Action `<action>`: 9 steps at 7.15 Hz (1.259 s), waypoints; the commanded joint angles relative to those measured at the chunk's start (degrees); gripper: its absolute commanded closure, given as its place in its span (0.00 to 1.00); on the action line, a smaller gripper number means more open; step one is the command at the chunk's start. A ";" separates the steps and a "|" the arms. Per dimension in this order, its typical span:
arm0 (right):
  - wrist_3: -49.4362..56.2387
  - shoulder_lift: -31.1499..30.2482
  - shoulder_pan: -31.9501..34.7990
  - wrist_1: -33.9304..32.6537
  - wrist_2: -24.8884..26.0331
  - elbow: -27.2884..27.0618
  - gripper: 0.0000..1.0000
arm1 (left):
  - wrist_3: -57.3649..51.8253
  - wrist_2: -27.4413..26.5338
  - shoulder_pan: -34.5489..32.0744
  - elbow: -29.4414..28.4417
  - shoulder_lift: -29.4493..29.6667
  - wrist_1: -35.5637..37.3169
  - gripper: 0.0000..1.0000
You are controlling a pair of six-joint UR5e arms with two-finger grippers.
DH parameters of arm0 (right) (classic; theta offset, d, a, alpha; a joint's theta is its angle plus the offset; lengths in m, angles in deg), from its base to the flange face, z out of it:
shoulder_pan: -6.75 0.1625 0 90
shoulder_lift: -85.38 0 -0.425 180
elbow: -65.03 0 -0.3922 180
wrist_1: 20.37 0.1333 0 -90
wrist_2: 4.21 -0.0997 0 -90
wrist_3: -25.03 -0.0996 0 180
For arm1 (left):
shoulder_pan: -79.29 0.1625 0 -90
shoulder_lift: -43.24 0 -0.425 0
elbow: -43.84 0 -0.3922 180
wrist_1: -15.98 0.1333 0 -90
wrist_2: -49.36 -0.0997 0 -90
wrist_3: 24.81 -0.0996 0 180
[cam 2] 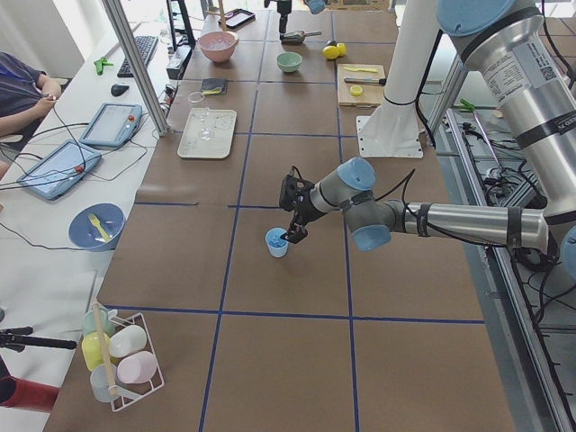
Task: Pour ice into bowl
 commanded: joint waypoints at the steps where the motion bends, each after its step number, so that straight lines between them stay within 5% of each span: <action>1: -2.99 -1.30 -5.15 3.21 3.58 1.41 0.00 | 0.10 -2.32 0.72 0.00 -0.08 -0.25 0.00; 5: -2.82 -1.39 -9.04 3.30 6.06 4.58 0.06 | 0.10 -3.20 1.51 0.08 0.18 -0.25 0.00; 6: -2.73 -1.82 -9.12 3.30 6.06 4.76 0.34 | 0.10 -3.20 1.60 0.08 0.44 -0.25 0.00; 7: -2.04 -1.83 -9.13 3.30 5.97 5.20 0.72 | 0.01 -3.29 1.60 0.08 0.53 -0.25 0.00; 8: -1.85 -1.83 -9.30 3.30 5.97 5.37 0.95 | -0.08 -3.29 1.60 0.08 0.62 -0.25 0.00; 9: -1.85 -1.83 -9.30 3.39 5.97 5.38 1.00 | -0.25 -3.63 1.60 0.08 0.88 -0.25 0.00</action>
